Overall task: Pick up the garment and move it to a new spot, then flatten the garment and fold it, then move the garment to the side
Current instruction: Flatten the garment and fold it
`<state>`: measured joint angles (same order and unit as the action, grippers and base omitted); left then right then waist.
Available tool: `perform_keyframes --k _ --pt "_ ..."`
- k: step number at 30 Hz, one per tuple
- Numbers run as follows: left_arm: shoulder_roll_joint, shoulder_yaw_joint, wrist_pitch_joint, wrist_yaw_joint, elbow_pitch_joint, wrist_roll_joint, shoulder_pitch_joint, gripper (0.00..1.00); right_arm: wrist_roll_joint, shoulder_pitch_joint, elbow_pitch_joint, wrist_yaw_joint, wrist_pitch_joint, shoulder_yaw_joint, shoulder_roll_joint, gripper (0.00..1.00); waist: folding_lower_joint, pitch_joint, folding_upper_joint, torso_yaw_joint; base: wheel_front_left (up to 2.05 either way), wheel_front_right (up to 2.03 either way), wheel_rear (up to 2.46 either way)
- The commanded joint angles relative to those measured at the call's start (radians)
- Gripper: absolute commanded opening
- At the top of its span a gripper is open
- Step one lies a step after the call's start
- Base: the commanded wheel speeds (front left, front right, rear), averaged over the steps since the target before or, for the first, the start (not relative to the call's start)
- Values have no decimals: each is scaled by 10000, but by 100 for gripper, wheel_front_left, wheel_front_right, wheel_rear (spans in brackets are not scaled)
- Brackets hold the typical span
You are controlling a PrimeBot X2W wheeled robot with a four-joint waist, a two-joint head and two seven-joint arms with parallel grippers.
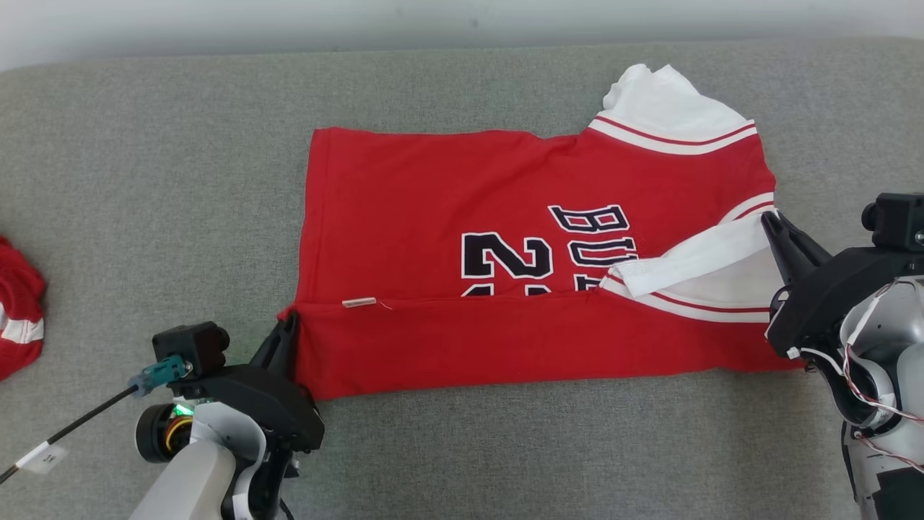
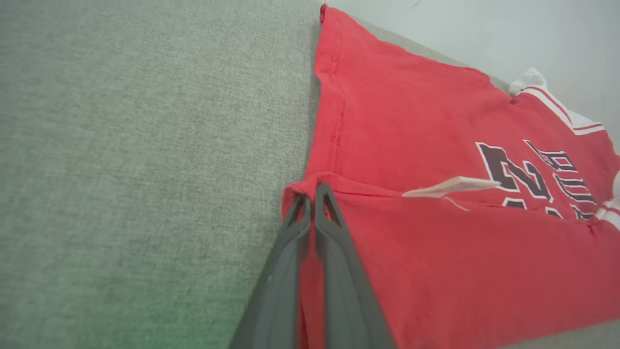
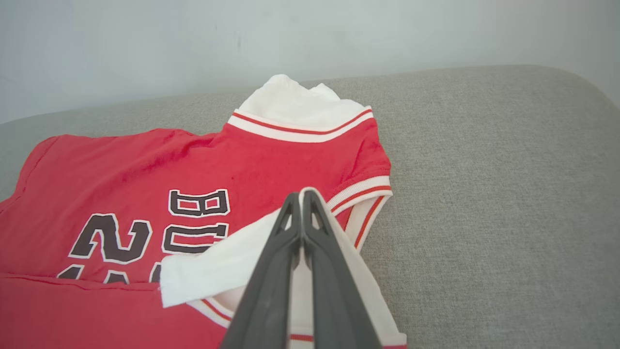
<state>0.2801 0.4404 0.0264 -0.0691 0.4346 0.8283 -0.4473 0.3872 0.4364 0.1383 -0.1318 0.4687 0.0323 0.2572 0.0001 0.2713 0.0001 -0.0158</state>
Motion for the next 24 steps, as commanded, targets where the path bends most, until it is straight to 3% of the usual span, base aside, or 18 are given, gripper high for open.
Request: perform_keyframes --k 1,2,9,18,24 --pt "-3 23 126 -30 75 -173 -176 100 127 119 179 23 -60 27 -62 91 -1 34 -1 38 0 0 0" --pt "-15 36 177 -56 114 -178 -208 100 143 165 211 23 -134 -31 -95 100 -1 39 -1 52 0 0 0" --pt "143 223 647 -87 136 -573 119 100 198 -151 186 23 -508 434 -324 100 -1 -266 -1 107 0 0 0" --pt "632 751 945 -533 -360 -1278 1427 100 -584 -1888 -416 23 1017 1544 -832 100 -1 -793 -1 9 0 0 0" --pt "599 950 758 -796 -539 -1354 1654 100 -1150 -2359 -449 23 1409 2125 -1259 100 -1 -704 -1 -80 0 0 0"
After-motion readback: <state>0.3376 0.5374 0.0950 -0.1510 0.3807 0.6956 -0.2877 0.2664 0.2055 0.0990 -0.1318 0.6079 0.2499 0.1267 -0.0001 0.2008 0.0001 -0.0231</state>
